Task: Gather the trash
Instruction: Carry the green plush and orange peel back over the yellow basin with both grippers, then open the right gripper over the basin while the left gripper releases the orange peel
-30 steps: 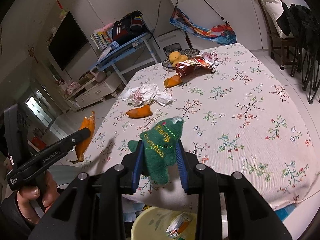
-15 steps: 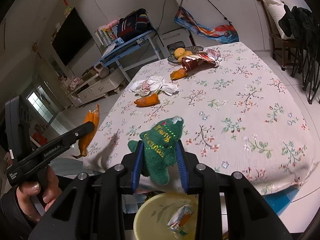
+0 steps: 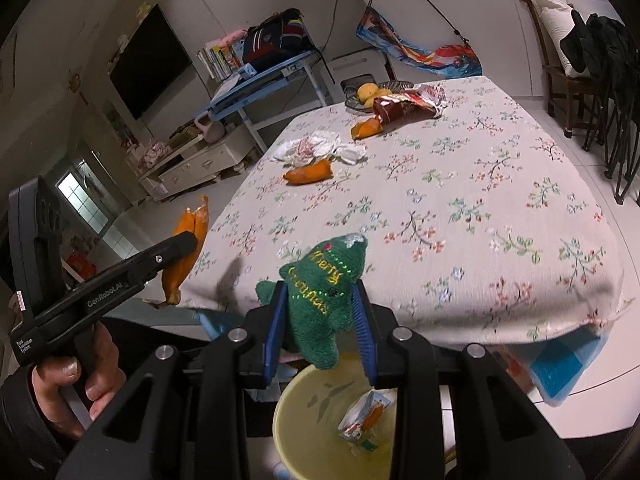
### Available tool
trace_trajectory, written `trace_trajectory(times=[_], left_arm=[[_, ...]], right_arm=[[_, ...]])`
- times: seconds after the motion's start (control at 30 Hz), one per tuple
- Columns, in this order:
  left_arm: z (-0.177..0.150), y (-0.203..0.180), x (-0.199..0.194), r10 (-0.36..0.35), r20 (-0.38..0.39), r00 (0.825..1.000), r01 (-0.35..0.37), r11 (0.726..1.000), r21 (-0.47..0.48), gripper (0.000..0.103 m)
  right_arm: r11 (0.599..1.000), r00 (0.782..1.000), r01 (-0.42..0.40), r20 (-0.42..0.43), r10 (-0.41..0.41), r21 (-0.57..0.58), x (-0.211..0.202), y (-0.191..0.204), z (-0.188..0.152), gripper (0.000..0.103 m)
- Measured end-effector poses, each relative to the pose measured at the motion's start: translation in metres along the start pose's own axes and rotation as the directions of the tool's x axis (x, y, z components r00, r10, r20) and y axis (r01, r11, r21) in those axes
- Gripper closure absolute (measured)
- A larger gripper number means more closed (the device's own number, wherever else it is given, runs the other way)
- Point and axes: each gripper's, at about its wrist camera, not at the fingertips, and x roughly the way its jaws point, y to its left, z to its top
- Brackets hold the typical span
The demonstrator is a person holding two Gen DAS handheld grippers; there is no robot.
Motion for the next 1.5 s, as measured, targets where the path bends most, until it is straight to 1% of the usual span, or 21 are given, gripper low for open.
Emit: trace_trajectory(times=[0.4,0.6,0.77,0.93,1.0,1.07,1.13,1.23,1.37,1.5], left_arm=[[-0.02,-0.005,-0.016,-0.004,-0.003,1.0,0.004,1.0,0.012,0.083],[-0.024,-0.007,-0.02,-0.002,0.003,1.0,0.002,1.0,0.021,0.083],[-0.024,-0.011,-0.021,-0.001,0.006,1.0,0.001,0.999,0.033,0.083],[-0.026,-0.014,-0.022,-0.004,0.005,1.0,0.004,0.999,0.044,0.083],[-0.027,-0.015,-0.022,-0.005,0.002,1.0,0.005,0.999,0.049,0.083],[-0.028,-0.016,-0.022,-0.006,0.0,1.0,0.006,0.999,0.054,0.083],[-0.029,-0.018,-0.022,-0.007,-0.002,1.0,0.007,0.998,0.06,0.083],[-0.03,-0.02,-0.021,-0.008,-0.005,1.0,0.008,0.998,0.065,0.083],[-0.031,-0.022,-0.021,-0.009,-0.008,1.0,0.01,0.997,0.071,0.083],[-0.033,-0.025,-0.02,-0.011,-0.012,1.0,0.012,0.997,0.079,0.083]], right_arm=[[1.0,0.998,-0.002,-0.06,0.0,-0.027,-0.002,0.013,-0.024,0.07],[0.999,0.992,0.01,-0.126,-0.015,-0.04,0.005,0.017,-0.038,0.07],[0.998,0.98,0.025,-0.196,-0.035,-0.052,0.014,0.019,-0.049,0.069],[0.997,0.952,0.048,-0.3,-0.063,-0.057,0.03,0.017,-0.063,0.065],[0.997,0.945,0.058,-0.32,-0.073,-0.056,0.034,0.016,-0.067,0.064],[0.997,0.946,0.059,-0.316,-0.073,-0.054,0.033,0.015,-0.068,0.062],[0.997,0.951,0.064,-0.3,-0.075,-0.049,0.029,0.014,-0.067,0.057],[0.998,0.958,0.062,-0.279,-0.068,-0.032,0.027,0.012,-0.064,0.057],[0.998,0.972,0.059,-0.225,-0.062,-0.02,0.02,0.012,-0.057,0.052],[0.998,0.985,0.069,-0.159,-0.068,-0.001,0.01,0.008,-0.051,0.049]])
